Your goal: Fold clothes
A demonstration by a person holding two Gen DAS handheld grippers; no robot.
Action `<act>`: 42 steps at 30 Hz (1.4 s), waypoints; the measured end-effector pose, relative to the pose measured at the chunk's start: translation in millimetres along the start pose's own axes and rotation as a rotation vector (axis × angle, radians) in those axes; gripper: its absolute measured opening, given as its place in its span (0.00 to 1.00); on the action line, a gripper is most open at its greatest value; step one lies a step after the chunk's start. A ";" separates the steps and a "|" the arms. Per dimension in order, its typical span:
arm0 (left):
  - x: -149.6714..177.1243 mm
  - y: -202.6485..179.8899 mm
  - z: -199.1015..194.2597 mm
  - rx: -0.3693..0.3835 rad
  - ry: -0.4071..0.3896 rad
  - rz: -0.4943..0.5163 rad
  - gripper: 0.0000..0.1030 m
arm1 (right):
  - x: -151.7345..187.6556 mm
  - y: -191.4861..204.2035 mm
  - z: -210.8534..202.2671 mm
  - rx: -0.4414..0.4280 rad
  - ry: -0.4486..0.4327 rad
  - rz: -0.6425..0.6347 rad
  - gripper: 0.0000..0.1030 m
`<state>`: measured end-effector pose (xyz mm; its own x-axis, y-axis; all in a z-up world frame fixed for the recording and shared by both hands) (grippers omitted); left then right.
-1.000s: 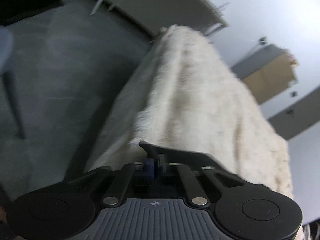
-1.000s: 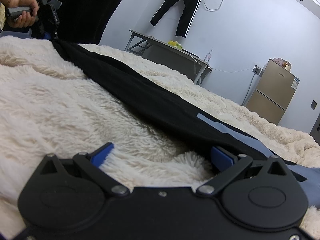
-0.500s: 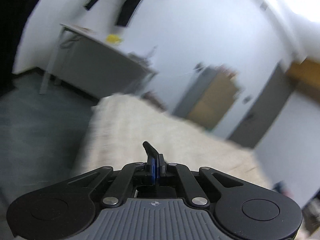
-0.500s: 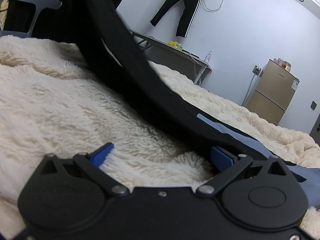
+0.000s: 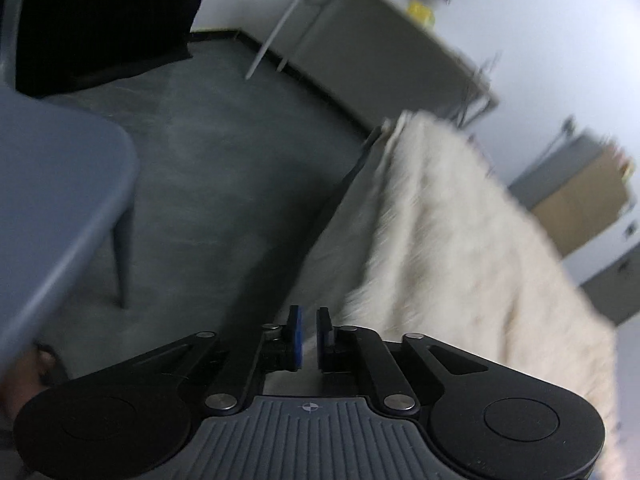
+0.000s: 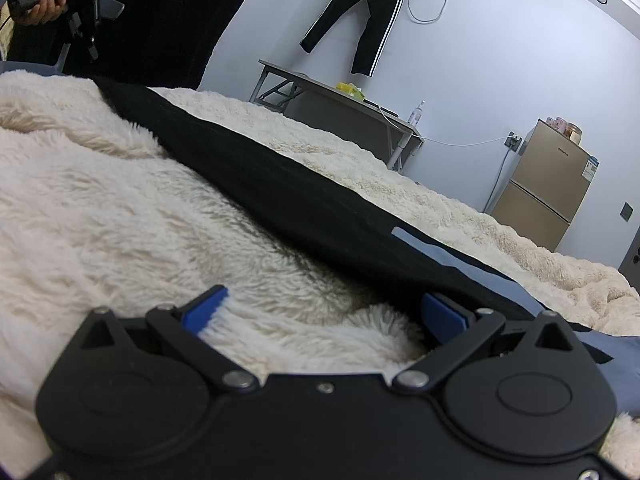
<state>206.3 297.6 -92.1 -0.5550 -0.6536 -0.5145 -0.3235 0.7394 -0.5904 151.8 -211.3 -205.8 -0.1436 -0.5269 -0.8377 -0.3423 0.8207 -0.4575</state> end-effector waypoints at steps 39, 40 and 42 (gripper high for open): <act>143.8 -116.2 -65.0 0.432 -0.226 0.029 0.84 | 121.6 -306.9 -56.1 0.547 -0.087 1.513 0.93; 144.2 -115.8 -65.2 0.429 -0.227 0.030 0.84 | 124.3 -315.0 -54.4 0.556 -0.099 1.509 0.94; 147.8 -118.7 -62.9 0.399 -0.221 0.071 0.84 | 130.1 -329.9 -46.0 0.541 -0.111 1.521 0.88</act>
<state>114.4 123.3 -59.0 -0.3749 -0.6540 -0.6571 0.0541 0.6921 -0.7197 203.3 -560.7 -150.2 0.0458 0.8020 -0.5956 0.4003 0.5315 0.7465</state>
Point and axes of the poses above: each gripper's, at about its wrist camera, not at the fingertips, and z roughly the way its jaws point, y to its left, x to its underside, the point moved 9 cm from there along z, roughly the way its jaws point, and after that the axes turned 1 degree about -z, right-handed, at the moved point
